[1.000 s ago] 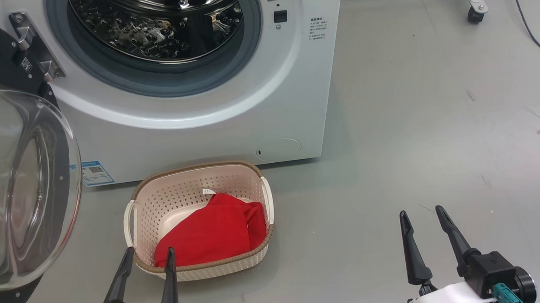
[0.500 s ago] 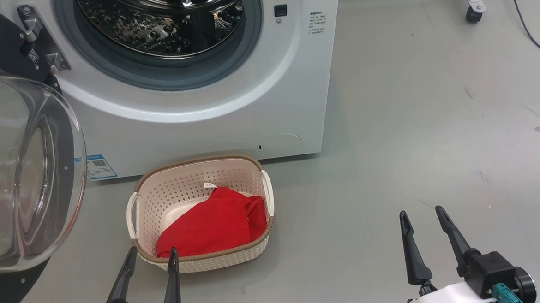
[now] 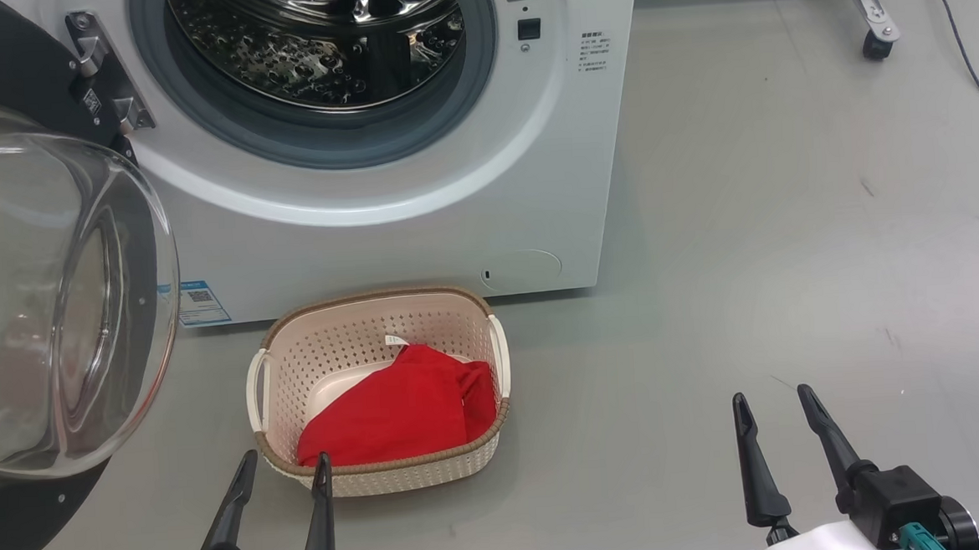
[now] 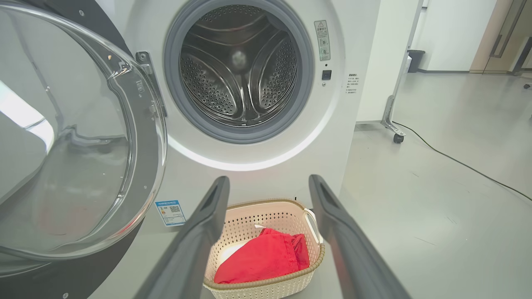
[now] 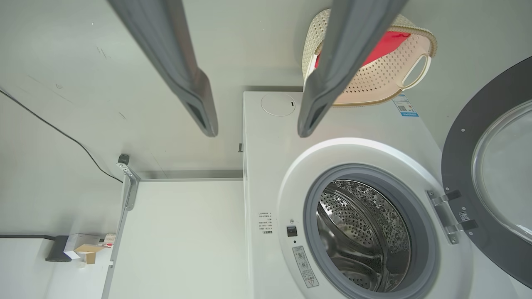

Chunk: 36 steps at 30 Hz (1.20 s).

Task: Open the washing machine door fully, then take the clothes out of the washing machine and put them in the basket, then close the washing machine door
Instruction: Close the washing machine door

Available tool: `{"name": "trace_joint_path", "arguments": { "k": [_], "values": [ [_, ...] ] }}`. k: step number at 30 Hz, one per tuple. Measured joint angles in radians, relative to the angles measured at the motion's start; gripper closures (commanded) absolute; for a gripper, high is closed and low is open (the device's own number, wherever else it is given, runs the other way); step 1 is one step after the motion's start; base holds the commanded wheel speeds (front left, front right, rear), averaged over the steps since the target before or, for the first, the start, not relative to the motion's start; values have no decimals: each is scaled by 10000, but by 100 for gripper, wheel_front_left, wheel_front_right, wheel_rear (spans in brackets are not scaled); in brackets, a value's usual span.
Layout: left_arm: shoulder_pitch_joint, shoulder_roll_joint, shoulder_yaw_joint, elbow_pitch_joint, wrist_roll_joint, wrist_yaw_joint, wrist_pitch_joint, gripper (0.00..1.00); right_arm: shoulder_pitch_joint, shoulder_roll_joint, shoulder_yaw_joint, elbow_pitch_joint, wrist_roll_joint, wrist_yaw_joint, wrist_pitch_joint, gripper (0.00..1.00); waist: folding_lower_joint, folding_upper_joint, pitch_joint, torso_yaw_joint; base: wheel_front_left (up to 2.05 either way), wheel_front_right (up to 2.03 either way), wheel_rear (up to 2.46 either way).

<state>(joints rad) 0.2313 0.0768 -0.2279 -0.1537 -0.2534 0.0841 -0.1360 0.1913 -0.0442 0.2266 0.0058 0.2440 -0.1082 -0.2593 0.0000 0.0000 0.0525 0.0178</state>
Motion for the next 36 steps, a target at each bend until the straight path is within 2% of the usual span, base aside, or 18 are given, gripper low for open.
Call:
{"name": "trace_joint_path", "arguments": {
  "k": [15,36],
  "values": [
    [-7,-8,-21,0,0,50,-2,0,54,-23,-134,-127,-21,0,0,0,0,0,65,1013,0,0,0],
    [-10,-63,113,196,-35,165,-17,0,57,-125,-117,-150,-65,8,0,0,0,0,21,3463,0,0,0]
  ]
}}
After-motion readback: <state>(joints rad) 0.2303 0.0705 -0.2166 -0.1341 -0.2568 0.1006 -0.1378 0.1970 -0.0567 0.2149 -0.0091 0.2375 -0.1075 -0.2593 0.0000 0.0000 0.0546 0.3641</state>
